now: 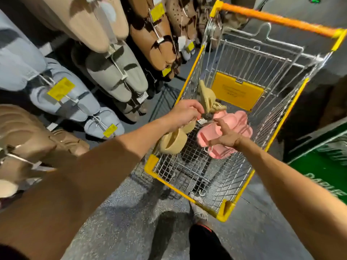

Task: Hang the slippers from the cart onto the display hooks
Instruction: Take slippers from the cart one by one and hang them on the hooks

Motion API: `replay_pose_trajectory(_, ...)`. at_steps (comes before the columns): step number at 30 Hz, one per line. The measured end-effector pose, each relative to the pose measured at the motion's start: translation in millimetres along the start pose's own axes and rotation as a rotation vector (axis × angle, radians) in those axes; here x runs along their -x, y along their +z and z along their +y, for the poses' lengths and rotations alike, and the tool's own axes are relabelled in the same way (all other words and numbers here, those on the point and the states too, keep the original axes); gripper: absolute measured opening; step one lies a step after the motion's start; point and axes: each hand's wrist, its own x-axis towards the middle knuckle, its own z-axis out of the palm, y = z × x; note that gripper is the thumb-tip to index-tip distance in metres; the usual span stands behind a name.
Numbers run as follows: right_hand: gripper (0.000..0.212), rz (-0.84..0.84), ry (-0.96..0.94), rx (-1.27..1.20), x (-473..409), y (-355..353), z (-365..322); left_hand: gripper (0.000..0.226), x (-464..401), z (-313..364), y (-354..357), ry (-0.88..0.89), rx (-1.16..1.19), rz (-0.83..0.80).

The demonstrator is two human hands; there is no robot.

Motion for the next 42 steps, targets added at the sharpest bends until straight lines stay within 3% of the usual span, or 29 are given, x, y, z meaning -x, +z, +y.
replay_pose_trajectory(2, 0.128, -0.091, -0.154, 0.072, 2, 11, -27, 0.022, 16, 9, -10, 0.088, -0.122, -0.056)
replay_pose_trajectory(5, 0.122, -0.079, -0.274, 0.095, 11, 34, -65, 0.019, 41, 21, -33, 0.173, -0.17, -0.098)
replay_pose_trajectory(7, 0.116, -0.047, -0.316, 0.018, 18, 44, -83, 0.015, 58, 28, -50, 0.211, -0.131, -0.071)
replay_pose_trajectory(12, 0.127, -0.059, -0.385, -0.034, 34, 50, -121, 0.019, 94, 53, -85, 0.369, -0.147, 0.027)
replay_pose_trajectory(23, 0.075, 0.018, -0.54, -0.01, 55, 95, -229, 0.019, 181, 96, -171, 0.506, -0.135, 0.247)
replay_pose_trajectory(28, 0.045, -0.03, -0.566, -0.081, 64, 145, -286, 0.019, 238, 74, -229, 0.452, -0.227, 0.466)
replay_pose_trajectory(32, 0.034, -0.11, -0.602, -0.051, 76, 191, -330, 0.009, 289, 42, -267, 0.418, -0.358, 0.678)
replay_pose_trajectory(34, 0.031, -0.14, -0.64, -0.016, 81, 213, -349, 0.019, 317, 23, -282, 0.395, -0.51, 0.882)
replay_pose_trajectory(37, 0.043, -0.164, -0.652, -0.018, 91, 248, -375, 0.048, 360, -9, -298, 0.314, -0.666, 1.208)
replay_pose_trajectory(39, 0.044, -0.187, -0.646, -0.05, 97, 268, -390, 0.068, 387, -31, -307, 0.202, -0.556, 1.376)
replay_pose_trajectory(42, 0.033, -0.239, -0.671, -0.058, 117, 299, -422, 0.08, 435, -56, -313, 0.156, 0.048, 1.479)
